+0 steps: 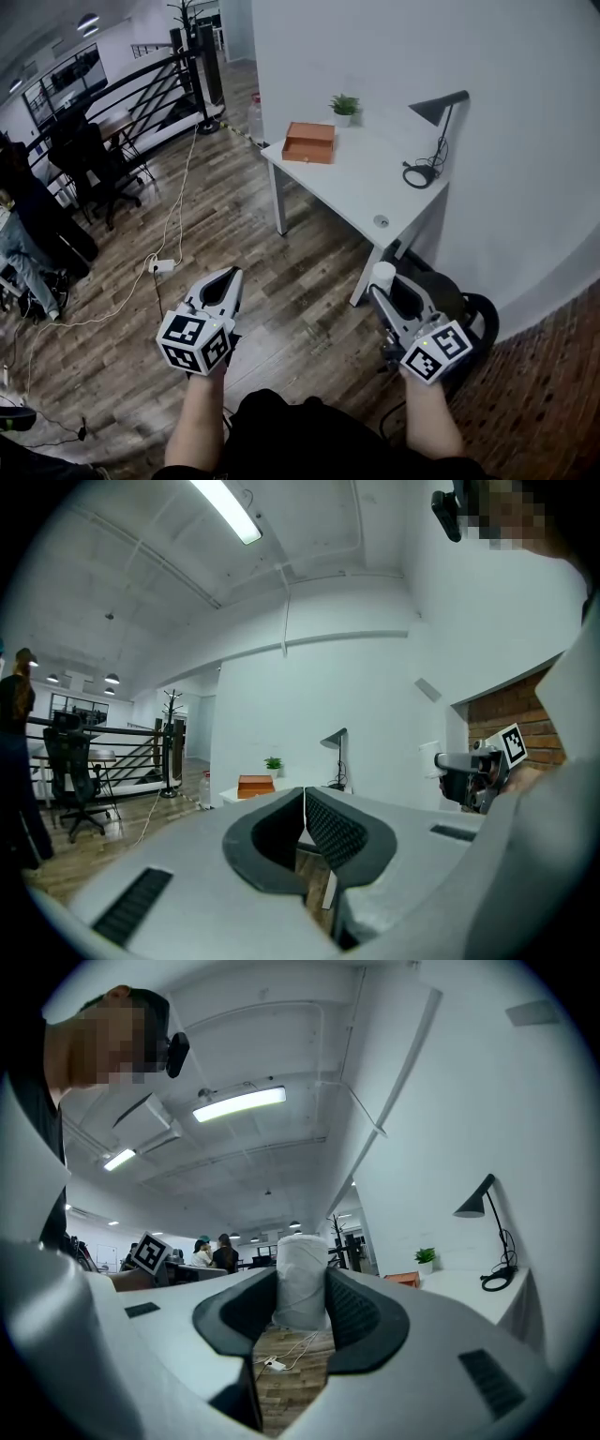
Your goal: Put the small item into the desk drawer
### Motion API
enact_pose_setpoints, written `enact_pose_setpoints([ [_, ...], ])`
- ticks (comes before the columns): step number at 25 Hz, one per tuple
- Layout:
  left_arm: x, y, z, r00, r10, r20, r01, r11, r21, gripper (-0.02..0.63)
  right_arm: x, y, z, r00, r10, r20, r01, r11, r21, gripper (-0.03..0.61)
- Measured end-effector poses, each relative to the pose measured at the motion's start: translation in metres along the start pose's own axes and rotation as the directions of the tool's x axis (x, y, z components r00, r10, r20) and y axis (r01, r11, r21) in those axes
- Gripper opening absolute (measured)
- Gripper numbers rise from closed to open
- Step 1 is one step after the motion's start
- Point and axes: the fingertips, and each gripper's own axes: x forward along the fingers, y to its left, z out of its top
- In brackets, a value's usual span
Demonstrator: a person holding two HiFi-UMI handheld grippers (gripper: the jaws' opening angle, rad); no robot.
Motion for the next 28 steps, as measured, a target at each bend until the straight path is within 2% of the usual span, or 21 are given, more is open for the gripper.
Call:
enact_pose_setpoints([
  [9, 0.019, -0.014, 0.006, 1.0, -0.019, 0.0, 0.019, 0.999, 0.026, 0.014, -0.013, -0.028, 0.003, 0.999, -0.04, 0.031, 0.039, 0.999, 0.035, 0.161],
  [17, 0.071, -0.001, 0.0, 0.998, -0.06, -0.004, 0.06, 0.998, 0.005, 0.014, -0.002, -0.071, -0.008, 0.994, -0.105, -0.003, 0.105, 0.993, 0.044, 0.161],
  [23, 0.119, 0.017, 0.0, 0.995, -0.102, -0.009, 0.102, 0.995, 0.008, 0.014, 0.025, -0.101, -0.015, 0.989, -0.145, -0.034, 0.146, 0.989, 0.037, 0.161],
  [28, 0.169, 0.055, -0.004, 0.993, -0.118, -0.029, 0.118, 0.993, 0.0, 0.014, 0.078, -0.134, -0.027, 0.985, -0.163, -0.059, 0.166, 0.985, 0.049, 0.161],
])
